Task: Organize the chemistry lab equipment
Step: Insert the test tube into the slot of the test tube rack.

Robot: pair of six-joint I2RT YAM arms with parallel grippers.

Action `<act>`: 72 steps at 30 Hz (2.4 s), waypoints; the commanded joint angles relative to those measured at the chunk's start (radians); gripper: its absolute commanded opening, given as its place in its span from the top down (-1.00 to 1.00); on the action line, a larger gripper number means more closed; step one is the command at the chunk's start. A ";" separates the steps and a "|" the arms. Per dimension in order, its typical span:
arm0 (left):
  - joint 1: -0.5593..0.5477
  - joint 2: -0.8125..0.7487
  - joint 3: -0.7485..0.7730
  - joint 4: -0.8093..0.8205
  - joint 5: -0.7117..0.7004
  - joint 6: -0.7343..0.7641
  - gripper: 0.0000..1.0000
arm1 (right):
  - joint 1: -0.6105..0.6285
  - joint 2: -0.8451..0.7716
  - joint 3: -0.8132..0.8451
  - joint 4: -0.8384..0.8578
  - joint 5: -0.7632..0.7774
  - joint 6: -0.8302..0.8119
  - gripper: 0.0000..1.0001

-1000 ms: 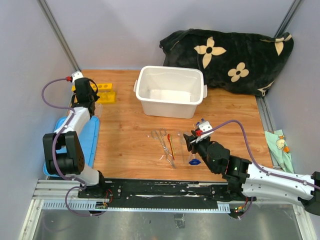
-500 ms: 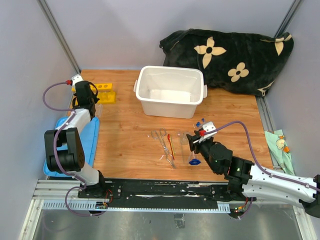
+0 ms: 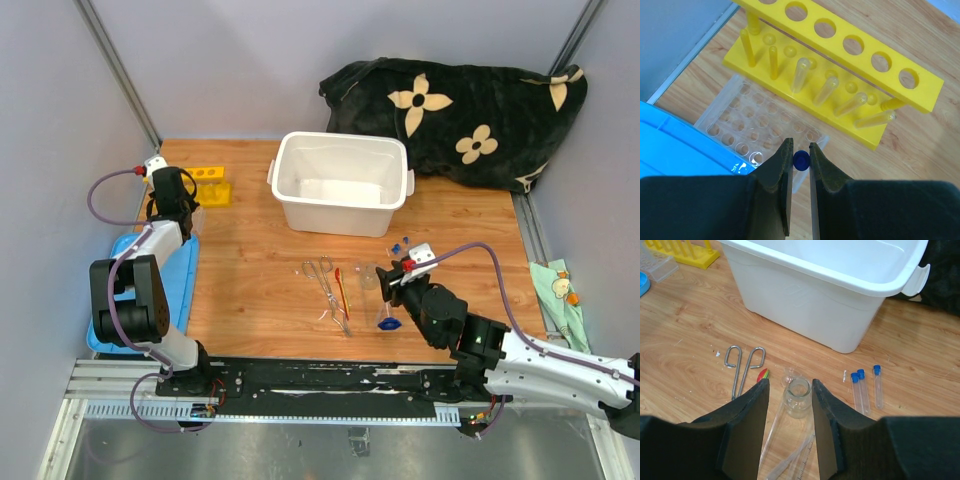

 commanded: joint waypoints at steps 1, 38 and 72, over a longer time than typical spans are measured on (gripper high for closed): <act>0.009 -0.006 -0.013 0.046 -0.023 -0.003 1.00 | -0.016 -0.016 -0.021 0.007 0.010 0.017 0.19; 0.003 0.027 -0.022 0.003 -0.011 -0.009 1.00 | -0.081 -0.075 -0.047 -0.015 -0.023 0.031 0.18; -0.064 -0.020 0.075 -0.126 -0.118 -0.028 -0.16 | -0.106 -0.054 -0.035 -0.014 -0.058 0.042 0.17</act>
